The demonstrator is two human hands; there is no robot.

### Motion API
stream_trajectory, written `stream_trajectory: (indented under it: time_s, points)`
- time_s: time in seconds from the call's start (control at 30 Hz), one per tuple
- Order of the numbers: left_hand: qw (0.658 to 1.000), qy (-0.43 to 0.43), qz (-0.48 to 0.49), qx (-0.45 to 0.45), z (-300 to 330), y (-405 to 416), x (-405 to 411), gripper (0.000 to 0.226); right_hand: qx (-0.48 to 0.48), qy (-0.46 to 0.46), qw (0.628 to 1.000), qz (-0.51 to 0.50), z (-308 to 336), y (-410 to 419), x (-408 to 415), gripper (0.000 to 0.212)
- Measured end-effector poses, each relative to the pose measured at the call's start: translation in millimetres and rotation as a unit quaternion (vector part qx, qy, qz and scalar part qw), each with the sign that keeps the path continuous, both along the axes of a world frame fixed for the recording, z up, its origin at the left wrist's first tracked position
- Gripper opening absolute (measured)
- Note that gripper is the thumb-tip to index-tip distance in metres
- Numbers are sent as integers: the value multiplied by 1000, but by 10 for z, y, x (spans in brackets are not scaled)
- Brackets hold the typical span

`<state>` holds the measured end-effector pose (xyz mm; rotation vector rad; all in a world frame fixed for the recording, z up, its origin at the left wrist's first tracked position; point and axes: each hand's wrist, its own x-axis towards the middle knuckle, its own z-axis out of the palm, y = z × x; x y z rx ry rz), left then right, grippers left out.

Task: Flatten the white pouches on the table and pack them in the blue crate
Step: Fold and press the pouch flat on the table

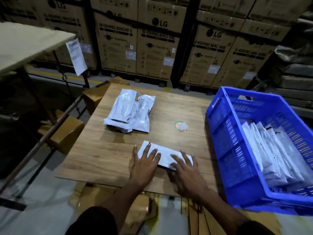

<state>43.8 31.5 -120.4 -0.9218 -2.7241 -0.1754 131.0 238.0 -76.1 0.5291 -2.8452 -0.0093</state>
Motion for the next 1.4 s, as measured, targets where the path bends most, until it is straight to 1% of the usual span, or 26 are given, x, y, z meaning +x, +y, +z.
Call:
stream_trajectory:
  time_s: [0.03, 0.1, 0.17, 0.2, 0.27, 0.33, 0.4, 0.47, 0.5, 0.57, 0.63, 0.67, 0.7, 0.73, 0.8, 0.83, 0.87, 0.9, 0.93, 1.0, 1.03, 1.1, 1.17, 1.23, 1.3, 1.4]
  points:
    - [1000, 7, 6, 10, 26, -14, -16, 45, 33, 18, 998, 53, 24, -14, 35, 35]
    - [999, 28, 4, 20, 92, -34, -33, 50, 73, 43, 987, 138, 29, -5, 54, 24]
    - [999, 43, 2, 20, 173, -48, -58, 53, 85, 57, 983, 155, 37, 42, -10, 13]
    - [999, 44, 4, 16, 224, -58, -68, 51, 77, 60, 984, 151, 66, 53, -70, 9]
    - [999, 43, 19, 8, 337, -67, -69, 45, 5, 50, 990, 129, 206, 26, -206, 10]
    - [998, 37, 57, 15, 459, -84, -30, 57, -86, -5, 994, 70, 396, -16, -322, 14]
    - [994, 53, 69, 59, 539, -124, 8, 66, -177, -58, 982, 30, 546, -18, -392, 15]
    - [993, 62, 30, 92, 538, -176, 15, 65, -293, -110, 950, 8, 667, 36, -462, 29]
    - [995, 48, 1, 87, 506, -190, 1, 64, -339, -160, 927, -9, 746, 70, -495, 34]
    - [998, -12, -45, 46, 382, -195, -31, 63, -364, -283, 887, -29, 886, 167, -591, 36]
    - [994, -102, -47, -20, 276, -178, -29, 64, -328, -372, 867, -45, 962, 267, -668, 40]
    - [989, -133, -39, -42, 236, -162, 2, 67, -303, -393, 866, -56, 949, 333, -709, 42]
    - [985, -158, -33, -64, 183, -146, 22, 70, -272, -393, 875, -74, 913, 390, -752, 43]
    - [981, -172, -27, -80, 132, -130, 45, 73, -214, -372, 897, -106, 861, 422, -785, 43]
    - [977, -188, -8, -100, 104, -118, 120, 74, -54, -258, 948, -181, 703, 395, -780, 37]
    - [978, -184, 1, -98, 87, -101, 149, 72, -31, -201, 957, -205, 579, 326, -745, 35]
    - [979, -178, 7, -100, 91, -72, 187, 68, -53, -164, 963, -206, 434, 235, -689, 35]
    - [982, -165, 11, -95, 100, -40, 213, 63, -71, -149, 968, -190, 279, 136, -624, 35]
    - [987, -143, 14, -72, 106, -13, 220, 55, -66, -148, 973, -163, 156, 27, -549, 37]
    - [995, -98, 22, -25, 170, 33, 200, 40, -31, -192, 972, -130, -84, -33, -463, 45]
    - [996, -80, 24, -12, 197, 54, 178, 37, -7, -204, 971, -123, -170, -30, -445, 48]
    - [997, -71, 13, -14, 191, 104, 120, 40, 17, -216, 973, -85, -291, -16, -402, 55]
    - [991, -128, 2, -45, 132, 151, 76, 52, -13, -214, 975, -60, -332, -30, -361, 57]
    - [983, -172, 14, -57, 47, 196, 72, 60, -58, -201, 975, -77, -327, -86, -337, 58]
    - [985, -165, 35, -40, -38, 219, 105, 62, -77, -168, 978, -95, -386, -124, -313, 60]
    - [991, -131, 40, 1, -111, 188, 137, 60, -62, -160, 976, -132, -436, -132, -248, 59]
